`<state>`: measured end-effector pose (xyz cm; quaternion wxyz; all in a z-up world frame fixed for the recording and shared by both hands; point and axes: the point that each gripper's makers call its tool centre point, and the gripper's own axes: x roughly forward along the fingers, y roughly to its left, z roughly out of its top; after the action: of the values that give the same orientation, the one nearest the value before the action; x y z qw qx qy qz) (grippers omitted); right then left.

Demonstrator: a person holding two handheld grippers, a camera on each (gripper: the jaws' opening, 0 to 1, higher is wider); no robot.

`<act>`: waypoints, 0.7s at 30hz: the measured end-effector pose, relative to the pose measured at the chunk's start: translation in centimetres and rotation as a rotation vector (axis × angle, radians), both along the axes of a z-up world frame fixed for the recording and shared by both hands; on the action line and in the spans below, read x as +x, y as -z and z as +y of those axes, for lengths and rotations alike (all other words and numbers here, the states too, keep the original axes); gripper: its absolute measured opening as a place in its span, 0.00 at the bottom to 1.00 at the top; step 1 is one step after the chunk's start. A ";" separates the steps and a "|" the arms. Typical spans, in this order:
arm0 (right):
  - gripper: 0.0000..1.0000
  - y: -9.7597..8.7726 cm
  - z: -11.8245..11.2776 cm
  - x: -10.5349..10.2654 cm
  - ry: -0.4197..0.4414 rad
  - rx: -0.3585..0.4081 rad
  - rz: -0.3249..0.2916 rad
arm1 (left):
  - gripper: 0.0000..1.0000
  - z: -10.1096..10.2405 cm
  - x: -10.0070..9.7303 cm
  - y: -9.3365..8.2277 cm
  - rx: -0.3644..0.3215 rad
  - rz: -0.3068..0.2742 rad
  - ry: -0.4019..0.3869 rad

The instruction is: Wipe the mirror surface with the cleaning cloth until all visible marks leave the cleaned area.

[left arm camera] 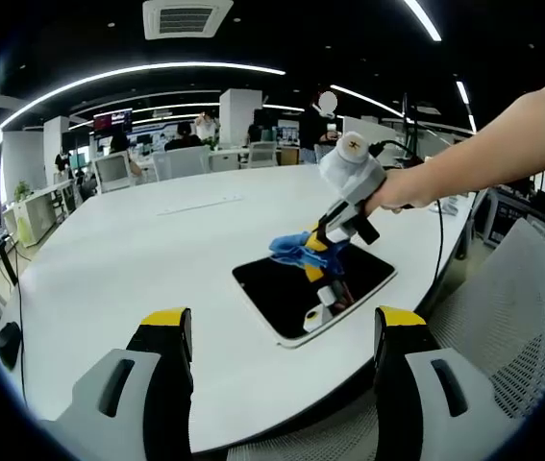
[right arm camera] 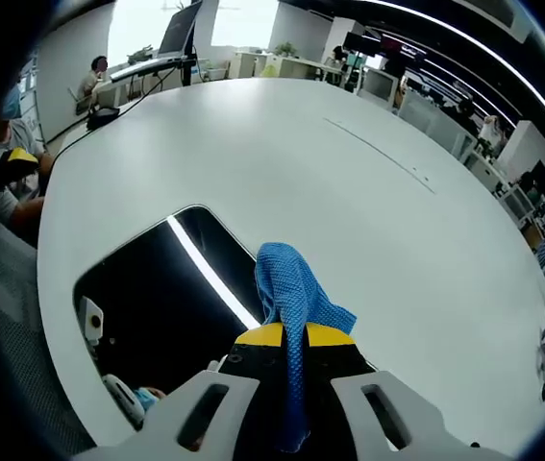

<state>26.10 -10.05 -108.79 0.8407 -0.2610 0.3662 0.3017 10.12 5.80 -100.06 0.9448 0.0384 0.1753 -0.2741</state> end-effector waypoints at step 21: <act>0.00 0.0 -1.8 -0.1 0.062 0.027 0.013 | 0.75 -0.1 -0.1 0.1 0.002 0.005 0.004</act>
<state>25.98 -11.87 -108.83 0.8506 -0.2363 0.3755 0.2821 10.07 5.73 -100.12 0.9437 0.0390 0.1778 -0.2761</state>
